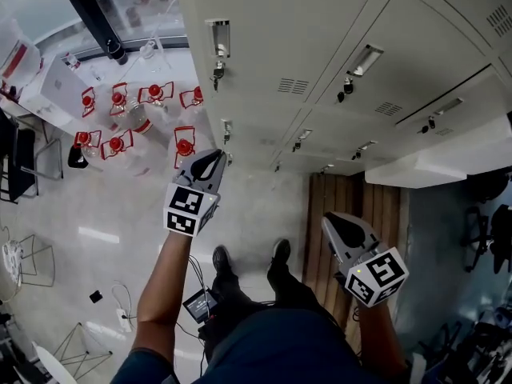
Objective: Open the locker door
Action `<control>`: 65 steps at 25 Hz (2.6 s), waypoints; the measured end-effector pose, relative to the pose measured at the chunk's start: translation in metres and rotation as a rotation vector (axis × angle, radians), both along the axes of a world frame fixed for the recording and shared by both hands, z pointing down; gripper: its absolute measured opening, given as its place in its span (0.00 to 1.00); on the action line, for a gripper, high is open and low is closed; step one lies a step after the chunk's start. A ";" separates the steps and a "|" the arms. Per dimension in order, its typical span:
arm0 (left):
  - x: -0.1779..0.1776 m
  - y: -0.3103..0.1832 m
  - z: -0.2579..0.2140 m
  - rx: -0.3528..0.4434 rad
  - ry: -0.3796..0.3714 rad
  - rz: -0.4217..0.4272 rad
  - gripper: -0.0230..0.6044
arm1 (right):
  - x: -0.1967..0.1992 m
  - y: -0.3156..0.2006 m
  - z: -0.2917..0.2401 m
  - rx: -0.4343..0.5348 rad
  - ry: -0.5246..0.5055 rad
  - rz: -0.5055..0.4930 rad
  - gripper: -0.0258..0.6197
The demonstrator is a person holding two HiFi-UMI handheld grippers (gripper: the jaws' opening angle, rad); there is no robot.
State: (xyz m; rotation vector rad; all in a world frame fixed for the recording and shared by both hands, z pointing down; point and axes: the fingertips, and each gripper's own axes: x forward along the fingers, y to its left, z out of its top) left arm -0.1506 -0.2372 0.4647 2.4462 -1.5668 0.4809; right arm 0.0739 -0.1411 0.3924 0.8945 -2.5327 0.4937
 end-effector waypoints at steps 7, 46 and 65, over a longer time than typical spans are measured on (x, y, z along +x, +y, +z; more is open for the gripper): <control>-0.002 -0.029 0.042 -0.034 0.024 -0.044 0.07 | 0.003 -0.005 0.033 -0.048 0.017 -0.008 0.10; -0.054 -0.171 0.241 -0.211 -0.024 -0.369 0.48 | 0.006 -0.024 0.178 -0.267 0.084 0.035 0.10; -0.069 -0.191 0.282 -0.242 0.058 -0.558 0.38 | 0.027 -0.016 0.221 -0.324 0.100 0.081 0.10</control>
